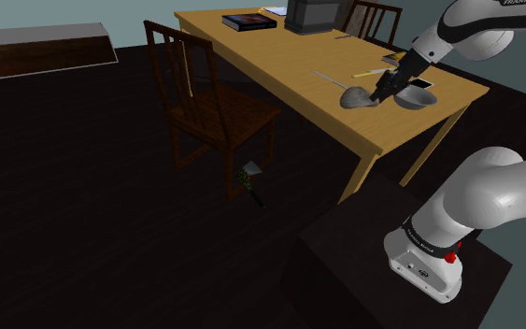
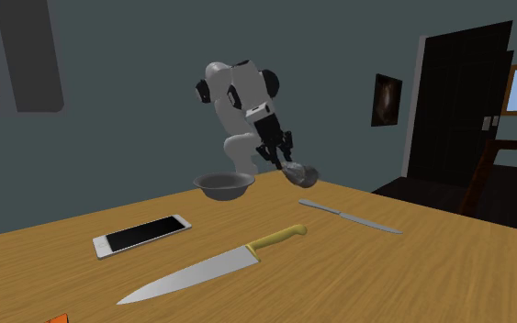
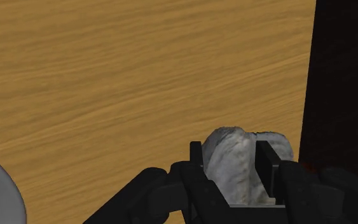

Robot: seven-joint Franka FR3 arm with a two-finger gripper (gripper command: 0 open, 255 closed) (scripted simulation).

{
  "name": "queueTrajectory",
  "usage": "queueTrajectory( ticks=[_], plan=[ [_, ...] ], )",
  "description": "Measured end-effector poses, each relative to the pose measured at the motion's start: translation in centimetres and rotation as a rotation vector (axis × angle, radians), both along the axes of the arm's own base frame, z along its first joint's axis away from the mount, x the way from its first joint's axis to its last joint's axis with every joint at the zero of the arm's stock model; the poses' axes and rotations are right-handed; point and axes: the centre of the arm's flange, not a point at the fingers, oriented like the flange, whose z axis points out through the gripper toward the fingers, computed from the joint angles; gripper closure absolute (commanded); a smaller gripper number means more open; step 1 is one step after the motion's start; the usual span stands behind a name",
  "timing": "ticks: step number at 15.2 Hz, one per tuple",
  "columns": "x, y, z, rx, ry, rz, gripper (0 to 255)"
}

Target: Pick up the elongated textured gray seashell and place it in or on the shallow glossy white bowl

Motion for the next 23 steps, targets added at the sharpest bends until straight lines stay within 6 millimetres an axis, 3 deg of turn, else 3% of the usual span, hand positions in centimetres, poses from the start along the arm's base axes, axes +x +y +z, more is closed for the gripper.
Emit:
queueTrajectory(
  ticks=[2,7,11,13,17,18,22,23],
  plan=[
    [0.3,-0.1,1.9,-0.009,-0.014,-0.008,255],
    [0.3,1.1,2.8,0.003,0.031,0.011,255],
    [0.2,0.8,4.8,0.005,0.033,0.006,255],
    [-0.1,-0.1,4.5,0.005,0.041,0.016,255],
    [-1.7,-5.2,5.9,0.002,0.016,0.010,255],
    [-1.9,-5.8,5.6,-0.003,0.020,0.020,255],
    [-4.3,-11.4,5.4,0.003,0.013,0.020,255],
    [-4.7,-11.9,5.3,0.005,0.018,0.024,255]
  ],
)
